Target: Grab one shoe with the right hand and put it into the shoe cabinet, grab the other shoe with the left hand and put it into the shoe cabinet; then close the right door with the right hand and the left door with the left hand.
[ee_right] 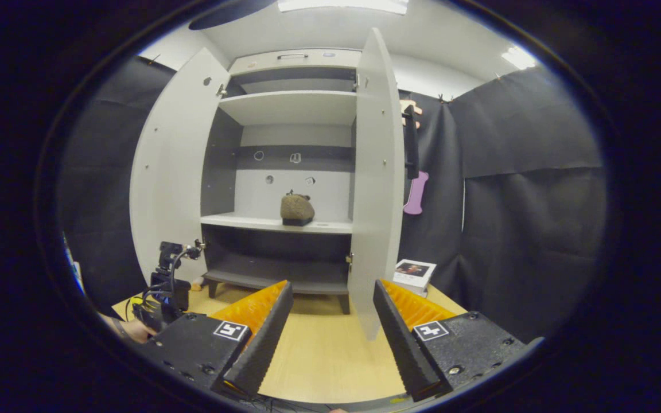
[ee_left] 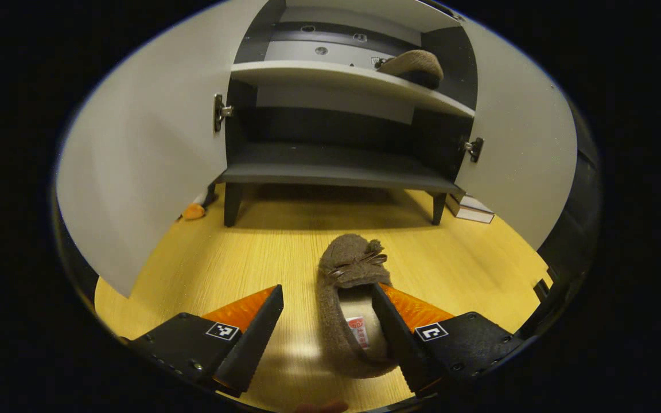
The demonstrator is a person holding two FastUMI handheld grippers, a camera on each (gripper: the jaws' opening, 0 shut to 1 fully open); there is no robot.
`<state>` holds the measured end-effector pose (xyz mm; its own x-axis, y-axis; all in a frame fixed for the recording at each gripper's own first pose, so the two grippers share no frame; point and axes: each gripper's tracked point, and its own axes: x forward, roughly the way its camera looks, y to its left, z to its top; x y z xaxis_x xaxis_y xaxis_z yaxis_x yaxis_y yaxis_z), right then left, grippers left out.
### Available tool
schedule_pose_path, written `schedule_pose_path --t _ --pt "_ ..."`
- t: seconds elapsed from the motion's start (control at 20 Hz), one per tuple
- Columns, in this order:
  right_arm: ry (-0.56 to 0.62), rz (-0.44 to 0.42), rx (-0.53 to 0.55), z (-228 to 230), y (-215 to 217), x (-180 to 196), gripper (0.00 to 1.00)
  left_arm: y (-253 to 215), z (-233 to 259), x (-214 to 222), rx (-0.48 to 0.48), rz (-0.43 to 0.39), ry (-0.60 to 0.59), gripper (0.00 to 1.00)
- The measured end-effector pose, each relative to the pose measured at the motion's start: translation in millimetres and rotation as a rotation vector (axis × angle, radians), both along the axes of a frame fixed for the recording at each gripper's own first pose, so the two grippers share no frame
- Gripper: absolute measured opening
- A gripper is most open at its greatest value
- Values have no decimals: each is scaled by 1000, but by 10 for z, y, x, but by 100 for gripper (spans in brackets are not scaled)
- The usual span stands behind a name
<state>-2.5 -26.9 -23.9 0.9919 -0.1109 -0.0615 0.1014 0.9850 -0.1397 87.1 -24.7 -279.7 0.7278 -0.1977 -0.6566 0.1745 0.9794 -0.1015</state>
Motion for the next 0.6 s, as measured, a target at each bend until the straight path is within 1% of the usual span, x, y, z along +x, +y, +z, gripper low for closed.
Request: schedule_pose_path --t 0.2,0.35,0.45,0.5,0.55,0.6 --pt "45 -25 14 -130 -61 38 90 49 -331 66 4 19 74 95" --pt "75 -16 13 -247 -87 97 90 47 -432 139 -21 38 79 93" --pt "101 -3 16 -323 -78 139 90 25 -470 158 -23 47 89 81" --pt "107 1 20 -339 -74 165 90 22 -470 155 -11 44 94 72" --pt "114 0 22 -366 -80 181 91 -1 -465 195 -8 32 88 72" --pt "118 -1 24 -379 -83 187 90 -29 -458 212 -6 23 85 69"
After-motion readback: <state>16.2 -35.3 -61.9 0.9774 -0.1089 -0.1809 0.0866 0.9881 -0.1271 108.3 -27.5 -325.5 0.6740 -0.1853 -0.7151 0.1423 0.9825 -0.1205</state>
